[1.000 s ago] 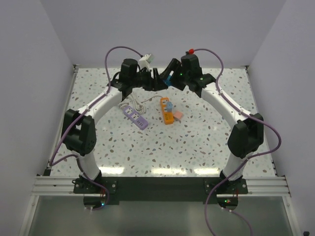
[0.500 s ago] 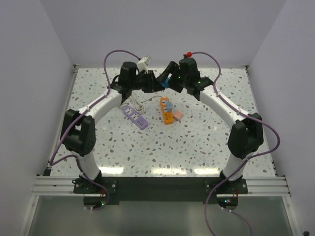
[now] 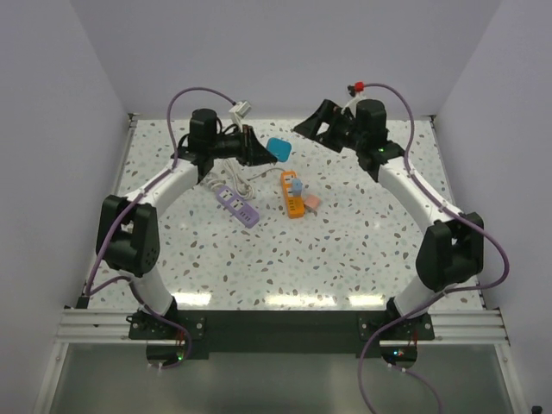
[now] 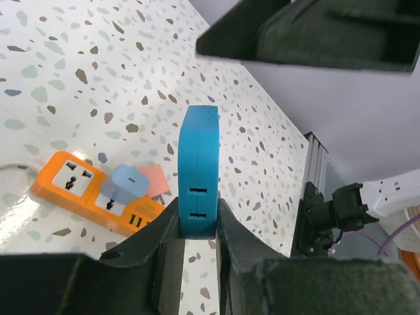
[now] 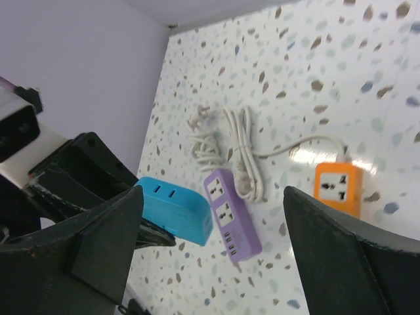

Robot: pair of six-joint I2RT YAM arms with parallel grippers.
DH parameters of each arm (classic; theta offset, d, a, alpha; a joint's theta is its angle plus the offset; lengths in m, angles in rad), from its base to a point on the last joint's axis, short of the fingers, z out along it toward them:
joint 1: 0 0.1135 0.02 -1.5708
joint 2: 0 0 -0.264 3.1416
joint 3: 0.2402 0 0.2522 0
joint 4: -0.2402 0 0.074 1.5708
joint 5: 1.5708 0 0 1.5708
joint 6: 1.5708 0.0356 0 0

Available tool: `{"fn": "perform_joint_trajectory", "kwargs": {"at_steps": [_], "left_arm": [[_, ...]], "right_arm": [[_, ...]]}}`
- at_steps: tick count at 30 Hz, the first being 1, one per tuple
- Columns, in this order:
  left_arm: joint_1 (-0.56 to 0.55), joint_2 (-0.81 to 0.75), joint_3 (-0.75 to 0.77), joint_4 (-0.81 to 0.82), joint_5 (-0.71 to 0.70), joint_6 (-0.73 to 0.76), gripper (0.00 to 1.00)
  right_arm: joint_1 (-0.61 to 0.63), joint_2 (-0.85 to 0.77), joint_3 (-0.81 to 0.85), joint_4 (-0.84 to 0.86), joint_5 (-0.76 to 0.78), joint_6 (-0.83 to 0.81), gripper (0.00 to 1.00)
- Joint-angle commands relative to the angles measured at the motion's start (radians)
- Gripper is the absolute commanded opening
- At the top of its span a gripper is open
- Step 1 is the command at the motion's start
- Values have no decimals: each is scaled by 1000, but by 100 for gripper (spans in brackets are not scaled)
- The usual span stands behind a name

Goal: Insert the plug

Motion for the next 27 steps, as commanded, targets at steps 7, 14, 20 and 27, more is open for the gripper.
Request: {"fn": "perform_joint_trajectory", "kwargs": {"at_steps": [7,14,20,27], "left_arm": [[35,-29,68,26,273,36,0],[31,-24,72,103,413,-60,0],[25,-18,75,96,428,-69,0],[16,-9,88,91,425,-73,0]], "right_arm": [[-163,-17,19,270,-447,-121,91],[-140,75,135,282,-710,-61,88],[-73,104,185,150,-776,-133,77],[-31,109,194,40,-831,-179,60]]}}
